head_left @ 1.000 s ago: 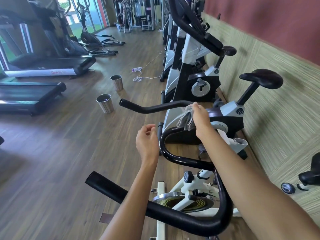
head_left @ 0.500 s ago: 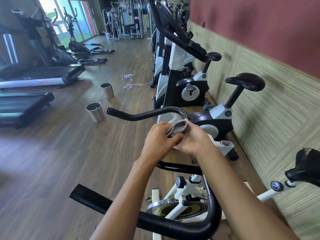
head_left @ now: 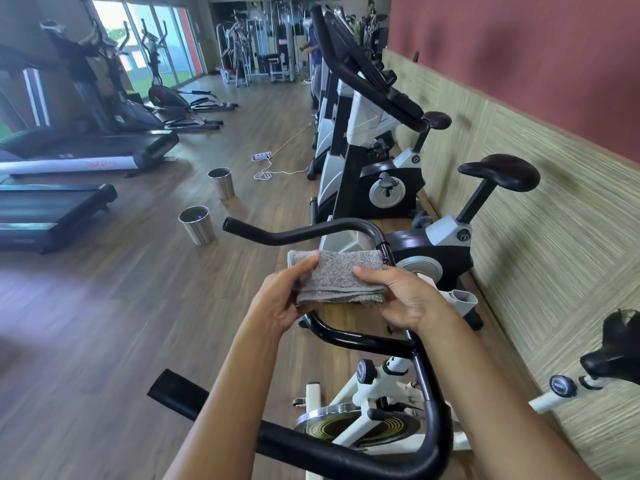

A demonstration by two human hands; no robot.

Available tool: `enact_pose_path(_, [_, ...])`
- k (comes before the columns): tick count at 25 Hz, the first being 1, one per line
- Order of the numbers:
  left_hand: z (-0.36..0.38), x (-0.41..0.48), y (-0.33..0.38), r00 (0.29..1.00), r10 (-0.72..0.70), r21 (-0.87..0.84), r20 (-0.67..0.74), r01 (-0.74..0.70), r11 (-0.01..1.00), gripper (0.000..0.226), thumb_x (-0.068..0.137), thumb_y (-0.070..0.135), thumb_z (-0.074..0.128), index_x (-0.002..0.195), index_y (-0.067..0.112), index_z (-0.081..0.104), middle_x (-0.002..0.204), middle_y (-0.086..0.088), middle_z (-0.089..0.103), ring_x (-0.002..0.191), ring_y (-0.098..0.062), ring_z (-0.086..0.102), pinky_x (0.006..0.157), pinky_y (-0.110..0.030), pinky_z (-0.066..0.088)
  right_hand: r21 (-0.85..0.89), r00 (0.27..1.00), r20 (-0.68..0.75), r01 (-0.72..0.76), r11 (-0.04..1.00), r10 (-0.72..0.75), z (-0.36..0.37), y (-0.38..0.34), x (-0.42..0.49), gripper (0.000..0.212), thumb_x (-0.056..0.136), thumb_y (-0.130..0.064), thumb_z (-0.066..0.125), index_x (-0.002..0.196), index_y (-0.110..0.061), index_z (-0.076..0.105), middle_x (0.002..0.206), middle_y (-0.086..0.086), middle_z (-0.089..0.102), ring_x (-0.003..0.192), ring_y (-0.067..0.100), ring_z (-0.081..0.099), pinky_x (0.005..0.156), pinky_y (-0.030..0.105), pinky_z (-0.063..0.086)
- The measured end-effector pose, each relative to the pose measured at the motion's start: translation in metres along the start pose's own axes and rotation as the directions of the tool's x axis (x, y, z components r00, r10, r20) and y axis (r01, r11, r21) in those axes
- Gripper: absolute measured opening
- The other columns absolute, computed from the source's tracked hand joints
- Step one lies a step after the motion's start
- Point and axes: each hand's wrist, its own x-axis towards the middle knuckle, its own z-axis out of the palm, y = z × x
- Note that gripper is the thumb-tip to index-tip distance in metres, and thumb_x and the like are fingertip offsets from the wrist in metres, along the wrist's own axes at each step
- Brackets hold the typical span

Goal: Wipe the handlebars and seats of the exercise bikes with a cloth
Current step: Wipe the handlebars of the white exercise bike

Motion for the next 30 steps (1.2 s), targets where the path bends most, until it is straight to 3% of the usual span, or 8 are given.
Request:
enact_pose_path(3, [-0.005, 0.002, -0.004, 0.999, 0.021, -0.029, -0.038, -0.022, 0.999, 0.034, 0.082, 0.003, 0.074, 0.111, -0.011, 0.062, 0.086, -0.018, 0.075, 0.078, -0.029, 0.074, 0.075, -0.042, 0.063, -0.033, 0.999, -0.045, 0.014, 0.999, -0.016, -0.003, -0.006, 0.001, 0.043, 0.07, -0.005, 0.075, 0.112, 0.002, 0.066, 0.106, 0.019, 0.071, 0.094, 0.029, 0.07, 0.087, 0.04, 0.058])
enact_pose_path(8, [-0.007, 0.0, -0.011, 0.989, 0.127, 0.144, -0.07, -0.116, 0.983, 0.021, 0.086, 0.002, 0.071, 0.1, -0.012, 0.068, 0.079, -0.016, 0.075, 0.069, -0.025, 0.073, 0.065, -0.033, 0.063, -0.065, 0.991, -0.117, 0.052, 0.997, -0.059, -0.003, -0.006, -0.001, 0.014, 0.089, 0.002, 0.065, 0.103, 0.005, 0.065, 0.092, 0.018, 0.072, 0.08, 0.027, 0.071, 0.063, 0.036, 0.063])
enact_pose_path(11, [0.005, 0.001, -0.014, 0.911, 0.386, 0.566, -0.145, -0.243, 0.788, 0.012, 0.082, 0.011, 0.077, 0.085, -0.001, 0.075, 0.074, -0.013, 0.075, 0.071, -0.029, 0.075, 0.072, -0.044, 0.063, -0.257, 0.978, -0.155, 0.094, 0.962, -0.137, 0.015, -0.005, -0.003, 0.009, 0.095, 0.0, 0.059, 0.097, 0.003, 0.067, 0.087, 0.019, 0.072, 0.073, 0.025, 0.071, 0.066, 0.035, 0.06])
enact_pose_path(15, [0.038, -0.014, -0.009, 0.827, 0.557, 0.777, -0.073, -0.303, 0.552, 0.026, 0.09, 0.027, 0.07, 0.072, 0.009, 0.071, 0.065, -0.004, 0.07, 0.063, -0.021, 0.07, 0.062, -0.039, 0.061, -0.383, 0.962, -0.153, 0.153, 0.911, -0.225, 0.045, -0.007, -0.011, 0.023, 0.102, -0.014, 0.053, 0.108, 0.003, 0.067, 0.104, 0.025, 0.072, 0.084, 0.027, 0.071, 0.077, 0.039, 0.059])
enact_pose_path(17, [0.049, -0.016, -0.01, 0.852, 0.518, 0.744, -0.081, -0.294, 0.599, 0.043, 0.096, 0.043, 0.059, 0.067, 0.011, 0.063, 0.064, 0.001, 0.064, 0.059, -0.015, 0.062, 0.055, -0.03, 0.052, -0.417, 0.966, -0.148, 0.134, 0.899, -0.213, 0.053, -0.01, -0.013, 0.039, 0.105, -0.039, 0.047, 0.108, -0.007, 0.069, 0.108, 0.016, 0.073, 0.095, 0.024, 0.071, 0.086, 0.039, 0.058])
enact_pose_path(20, [0.053, -0.012, -0.014, 0.919, 0.381, 0.594, -0.104, -0.25, 0.765, 0.061, 0.087, 0.067, 0.052, 0.086, 0.008, 0.07, 0.087, -0.007, 0.071, 0.081, -0.021, 0.07, 0.077, -0.035, 0.057, -0.381, 0.994, -0.021, 0.093, 0.92, -0.109, 0.051, -0.006, -0.008, 0.066, 0.099, -0.068, 0.027, 0.123, -0.019, 0.064, 0.122, 0.001, 0.07, 0.116, 0.015, 0.064, 0.103, 0.035, 0.048])
enact_pose_path(25, [0.035, -0.001, -0.01, 0.928, 0.372, 0.372, -0.018, -0.339, 0.864, 0.009, 0.082, 0.011, 0.07, 0.082, 0.002, 0.073, 0.079, -0.017, 0.072, 0.08, -0.033, 0.072, 0.08, -0.046, 0.06, -0.233, 0.992, 0.043, 0.123, 0.965, -0.116, 0.032, -0.003, -0.008, 0.044, 0.106, -0.046, 0.036, 0.138, -0.022, 0.053, 0.128, -0.009, 0.06, 0.124, 0.007, 0.05, 0.112, 0.031, 0.031])
enact_pose_path(30, [0.034, -0.005, -0.001, 0.913, 0.37, 0.354, 0.172, -0.408, 0.842, 0.019, 0.087, -0.001, 0.058, 0.091, 0.005, 0.075, 0.079, -0.007, 0.072, 0.078, -0.017, 0.067, 0.068, -0.029, 0.054, -0.387, 0.973, -0.116, 0.143, 0.911, -0.201, 0.022, -0.008, 0.004, 0.027, 0.086, -0.02, 0.075, 0.112, -0.021, 0.069, 0.113, -0.002, 0.07, 0.117, 0.019, 0.058, 0.097, 0.038, 0.038])
